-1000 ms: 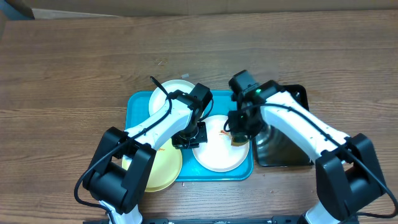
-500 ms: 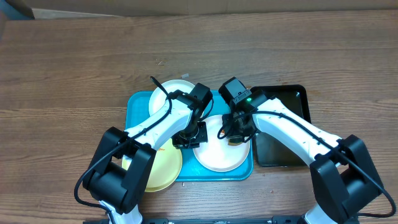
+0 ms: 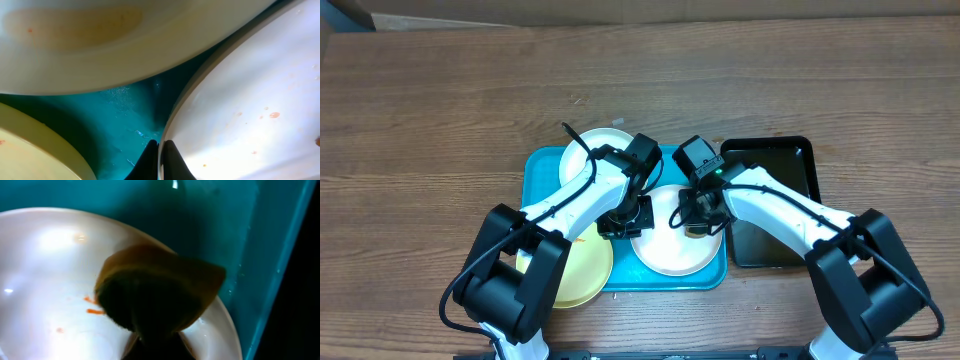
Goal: Clean dirty plates on tray and stack at the side
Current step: 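Scrub the held white plate with the sponge in the right gripper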
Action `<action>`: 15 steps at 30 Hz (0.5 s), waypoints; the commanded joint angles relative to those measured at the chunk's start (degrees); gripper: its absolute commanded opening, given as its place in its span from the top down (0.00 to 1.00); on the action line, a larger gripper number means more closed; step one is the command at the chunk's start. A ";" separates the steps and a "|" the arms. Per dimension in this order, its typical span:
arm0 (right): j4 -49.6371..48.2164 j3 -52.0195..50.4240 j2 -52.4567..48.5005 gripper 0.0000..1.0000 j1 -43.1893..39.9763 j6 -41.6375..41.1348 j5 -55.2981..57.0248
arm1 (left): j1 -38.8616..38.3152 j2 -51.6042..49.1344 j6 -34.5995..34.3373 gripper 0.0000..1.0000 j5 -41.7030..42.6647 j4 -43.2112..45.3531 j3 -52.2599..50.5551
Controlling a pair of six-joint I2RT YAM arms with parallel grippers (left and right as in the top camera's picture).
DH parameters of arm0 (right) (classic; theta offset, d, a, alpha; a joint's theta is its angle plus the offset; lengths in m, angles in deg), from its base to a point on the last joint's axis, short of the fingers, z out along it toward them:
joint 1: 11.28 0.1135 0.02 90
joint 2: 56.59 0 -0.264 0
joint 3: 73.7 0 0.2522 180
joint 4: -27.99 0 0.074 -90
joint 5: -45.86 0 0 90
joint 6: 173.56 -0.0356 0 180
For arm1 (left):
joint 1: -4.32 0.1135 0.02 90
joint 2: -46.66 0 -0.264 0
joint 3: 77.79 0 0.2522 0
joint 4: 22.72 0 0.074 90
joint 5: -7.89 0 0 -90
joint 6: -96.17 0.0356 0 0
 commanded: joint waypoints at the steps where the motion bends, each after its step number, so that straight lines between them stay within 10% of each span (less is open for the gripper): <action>1: 0.11 -0.42 -1.27 0.96 -1.09 -5.60 2.64 | 0.31 -0.52 -0.11 0.96 0.20 -0.35 -0.24; 15: -3.58 -0.46 -3.02 0.96 -3.26 -7.26 -5.51 | 0.31 -0.52 -0.11 0.96 0.22 -0.50 -0.24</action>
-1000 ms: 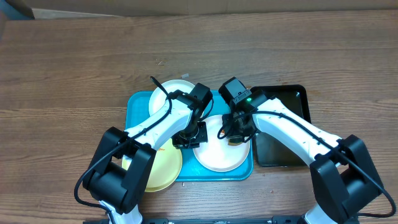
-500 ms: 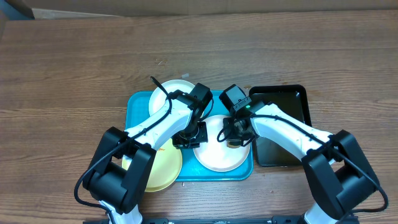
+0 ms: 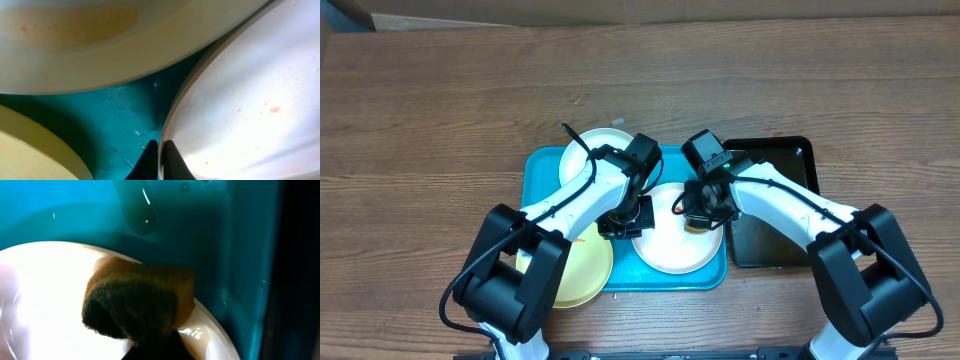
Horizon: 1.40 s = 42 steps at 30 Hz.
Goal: Clean dirty plates on tray and stack at the side
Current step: 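Scrub the held white plate with the sponge in the right gripper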
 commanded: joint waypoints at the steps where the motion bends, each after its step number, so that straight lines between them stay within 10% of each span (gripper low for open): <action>1: -1.44 -0.39 -2.71 0.96 -0.33 -0.87 -3.15 | 0.31 -0.52 -0.09 0.96 -0.39 -0.48 -0.24; 29: -10.99 -0.33 -6.71 0.96 3.67 2.03 -26.16 | 0.31 -0.52 1.22 0.96 -0.42 -0.66 -0.24; 42: -8.31 3.89 -0.33 0.96 -8.52 9.44 -46.99 | 0.31 -0.52 1.25 0.96 -0.42 -0.70 -0.24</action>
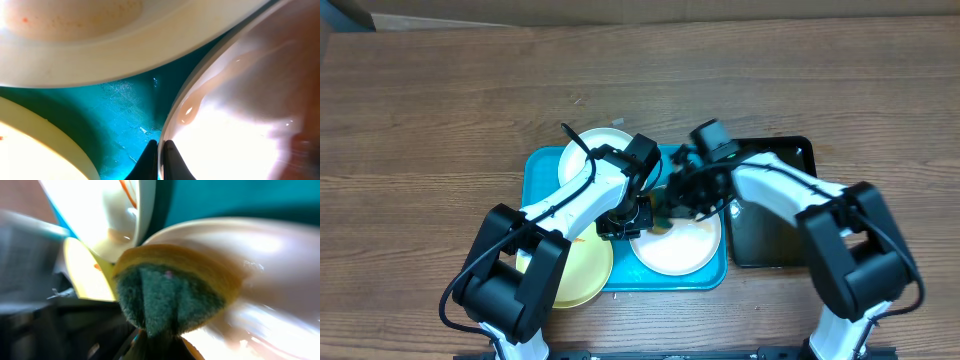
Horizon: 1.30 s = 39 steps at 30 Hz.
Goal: Clean dirty plates on tray and stack at the side
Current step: 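Scrub the held white plate with the sponge in the right gripper, then lower the sponge into the black tray and open the right gripper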
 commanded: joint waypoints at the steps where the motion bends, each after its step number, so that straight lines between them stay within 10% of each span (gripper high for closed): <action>1: 2.16 2.62 6.40 0.96 -4.39 4.02 -6.14 | 0.15 -0.52 1.16 0.96 -0.02 -0.04 -0.20; 14: 23.17 2.36 13.97 0.96 -17.51 7.02 32.09 | 0.15 -0.52 1.14 0.94 -0.07 0.63 -0.20; 29: 10.82 -8.79 13.33 0.95 -17.42 3.56 43.32 | 0.11 -0.52 1.11 0.87 -0.04 1.86 -0.20; 34: 9.38 -8.92 13.33 0.41 -17.42 3.58 43.36 | 0.11 -0.52 1.11 0.82 -0.04 2.01 -0.20; 39: 5.49 -9.42 13.22 0.37 -17.42 3.52 46.80 | 0.09 -0.52 1.11 0.81 -0.04 1.97 -0.20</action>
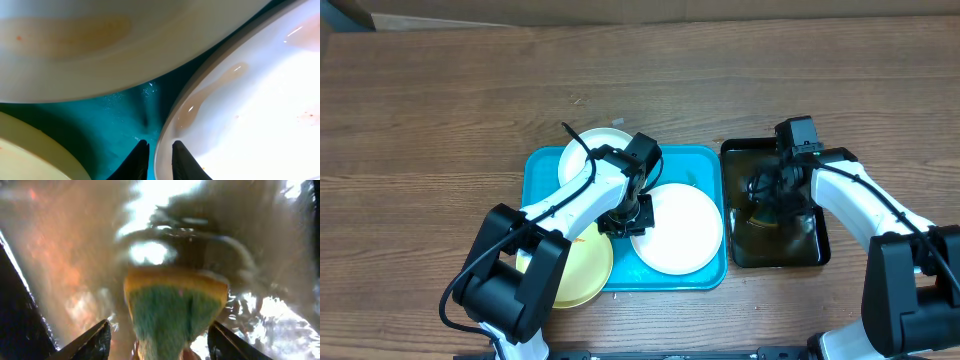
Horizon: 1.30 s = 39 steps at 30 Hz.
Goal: Clean dirty plates on tray and stack at the side
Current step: 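Lower the sponge into the black tray and open the right gripper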
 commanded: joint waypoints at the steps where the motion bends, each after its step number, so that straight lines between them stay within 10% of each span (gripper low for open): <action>1: -1.73 -0.68 0.20 0.38 0.20 -0.31 3.04 | 0.11 -0.52 0.94 0.81 0.02 0.02 -0.09; 13: -2.05 -0.70 -1.60 0.37 0.20 -0.52 2.97 | 0.09 -0.52 0.94 0.81 -0.04 0.07 -0.09; 16: -2.01 -0.70 -1.60 0.86 0.20 -0.50 2.73 | 0.09 -0.52 0.94 0.80 -0.20 0.11 -0.09; 18: -1.99 -0.70 -1.60 0.92 0.20 -0.48 2.73 | 0.11 -0.52 0.94 0.80 -0.20 0.11 -0.09; 21: -2.01 -0.70 -1.60 0.36 0.20 -0.50 2.78 | 0.09 -0.52 0.96 0.78 -0.24 0.09 -0.09; 25: -1.05 -0.70 -1.60 0.24 0.20 -0.52 2.73 | 0.11 -0.52 0.96 0.76 -0.24 0.09 -0.09; 27: -0.02 -0.70 -1.60 0.37 0.20 -0.50 2.27 | 0.09 -0.52 0.94 0.75 -0.24 0.09 -0.09; 29: 0.94 -0.70 -1.60 0.87 0.20 -0.48 1.11 | 0.09 -0.52 0.96 0.75 -0.24 0.07 -0.09; 32: 2.47 -0.70 -1.60 0.96 0.20 -0.48 -0.26 | 0.09 -0.52 0.94 0.74 -0.24 0.11 -0.09; 35: 3.50 -0.70 -1.60 0.43 0.20 -0.48 -0.24 | 0.09 -0.52 0.94 0.73 -0.22 0.09 -0.09; 39: 5.01 -0.70 -1.60 0.36 0.20 -0.50 -0.26 | 0.09 -0.52 0.96 0.71 -0.22 0.02 -0.09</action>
